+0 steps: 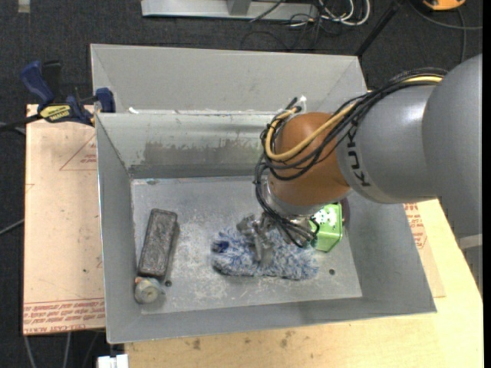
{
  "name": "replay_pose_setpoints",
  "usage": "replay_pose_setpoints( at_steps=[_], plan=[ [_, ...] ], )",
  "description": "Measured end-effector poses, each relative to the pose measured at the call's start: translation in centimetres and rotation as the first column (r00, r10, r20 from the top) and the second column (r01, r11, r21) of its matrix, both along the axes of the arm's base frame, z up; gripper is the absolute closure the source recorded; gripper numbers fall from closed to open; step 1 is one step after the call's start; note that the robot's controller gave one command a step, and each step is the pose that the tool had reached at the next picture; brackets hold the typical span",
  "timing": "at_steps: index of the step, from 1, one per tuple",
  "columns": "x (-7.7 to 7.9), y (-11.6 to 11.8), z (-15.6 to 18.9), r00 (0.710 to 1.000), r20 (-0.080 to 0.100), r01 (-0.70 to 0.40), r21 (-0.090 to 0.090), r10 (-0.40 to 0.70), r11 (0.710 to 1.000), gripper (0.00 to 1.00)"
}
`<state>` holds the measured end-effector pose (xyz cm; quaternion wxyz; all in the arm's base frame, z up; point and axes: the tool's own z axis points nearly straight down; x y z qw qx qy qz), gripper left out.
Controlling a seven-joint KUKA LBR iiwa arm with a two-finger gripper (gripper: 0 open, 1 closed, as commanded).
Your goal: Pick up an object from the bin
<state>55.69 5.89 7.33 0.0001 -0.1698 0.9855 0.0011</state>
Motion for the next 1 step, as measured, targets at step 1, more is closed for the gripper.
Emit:
replay_pose_setpoints(
  at_steps=[1],
  plan=[
    [2.19,0.20,15.84,1.000,0.008,0.012,0.000,-0.012,1.000,1.00]
  ],
)
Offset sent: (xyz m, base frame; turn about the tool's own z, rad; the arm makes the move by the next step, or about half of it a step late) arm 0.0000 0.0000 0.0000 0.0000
